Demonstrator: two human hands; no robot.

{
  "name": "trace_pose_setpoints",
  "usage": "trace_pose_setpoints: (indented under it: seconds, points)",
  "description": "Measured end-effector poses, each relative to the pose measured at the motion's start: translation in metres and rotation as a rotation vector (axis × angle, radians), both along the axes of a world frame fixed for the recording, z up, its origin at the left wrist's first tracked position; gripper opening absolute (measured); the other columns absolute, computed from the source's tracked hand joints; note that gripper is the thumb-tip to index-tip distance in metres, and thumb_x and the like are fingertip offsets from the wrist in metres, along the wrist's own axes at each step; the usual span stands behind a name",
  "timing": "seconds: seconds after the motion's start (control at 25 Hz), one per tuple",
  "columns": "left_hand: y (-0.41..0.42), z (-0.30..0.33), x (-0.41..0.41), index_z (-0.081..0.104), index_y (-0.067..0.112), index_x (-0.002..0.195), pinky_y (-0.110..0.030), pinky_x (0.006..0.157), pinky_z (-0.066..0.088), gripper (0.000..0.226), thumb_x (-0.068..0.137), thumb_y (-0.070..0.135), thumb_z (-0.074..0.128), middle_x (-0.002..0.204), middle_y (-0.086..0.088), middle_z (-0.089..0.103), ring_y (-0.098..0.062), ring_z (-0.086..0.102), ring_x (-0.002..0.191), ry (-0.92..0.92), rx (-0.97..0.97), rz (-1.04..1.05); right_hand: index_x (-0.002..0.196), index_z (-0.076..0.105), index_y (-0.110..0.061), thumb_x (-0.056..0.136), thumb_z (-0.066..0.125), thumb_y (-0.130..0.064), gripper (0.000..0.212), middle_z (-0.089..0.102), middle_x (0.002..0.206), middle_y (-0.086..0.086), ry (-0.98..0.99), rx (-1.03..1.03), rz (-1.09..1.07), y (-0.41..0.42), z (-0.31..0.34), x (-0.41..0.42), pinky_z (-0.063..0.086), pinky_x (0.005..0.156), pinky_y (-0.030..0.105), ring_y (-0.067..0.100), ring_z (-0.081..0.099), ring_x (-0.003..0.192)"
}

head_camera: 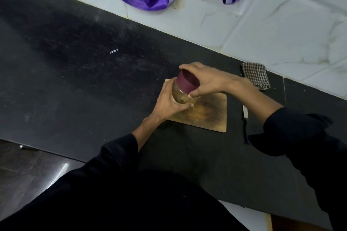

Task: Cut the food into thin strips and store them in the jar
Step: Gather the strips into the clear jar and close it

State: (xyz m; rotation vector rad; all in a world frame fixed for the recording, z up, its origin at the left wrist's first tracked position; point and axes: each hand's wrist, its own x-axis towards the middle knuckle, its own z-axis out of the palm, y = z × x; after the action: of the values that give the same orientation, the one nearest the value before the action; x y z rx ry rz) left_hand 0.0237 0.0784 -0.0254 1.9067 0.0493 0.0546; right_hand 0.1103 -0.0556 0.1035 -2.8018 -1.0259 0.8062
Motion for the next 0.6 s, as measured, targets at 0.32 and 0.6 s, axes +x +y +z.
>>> trace_pose_setpoints:
  seconds: [0.32,0.6]
  points:
    - [0.012,0.031,0.003,0.032,0.021,0.138,-0.012,0.092,0.034,0.102,0.052,0.055,0.074,0.130,0.002,0.032,-0.009,0.039,0.116,-0.096,0.090,-0.164,0.153,0.020,-0.033,0.075,0.082,-0.028,0.100,0.029,0.153,-0.003,0.365,0.257,-0.236,-0.038,0.027,0.002,0.042,0.103,0.032,0.015,0.036,0.135]
    - [0.014,0.031,-0.006,0.033,0.022,0.137,-0.009,0.089,0.034,0.101,0.051,0.053,0.076,0.128,0.001,0.033,-0.011,0.041,0.115,-0.126,0.118,-0.186,0.151,0.028,-0.031,0.076,0.068,-0.049,0.087,0.040,0.147,-0.002,0.386,0.347,-0.301,-0.053,0.019,-0.009,0.050,0.095,0.030,0.017,0.050,0.126]
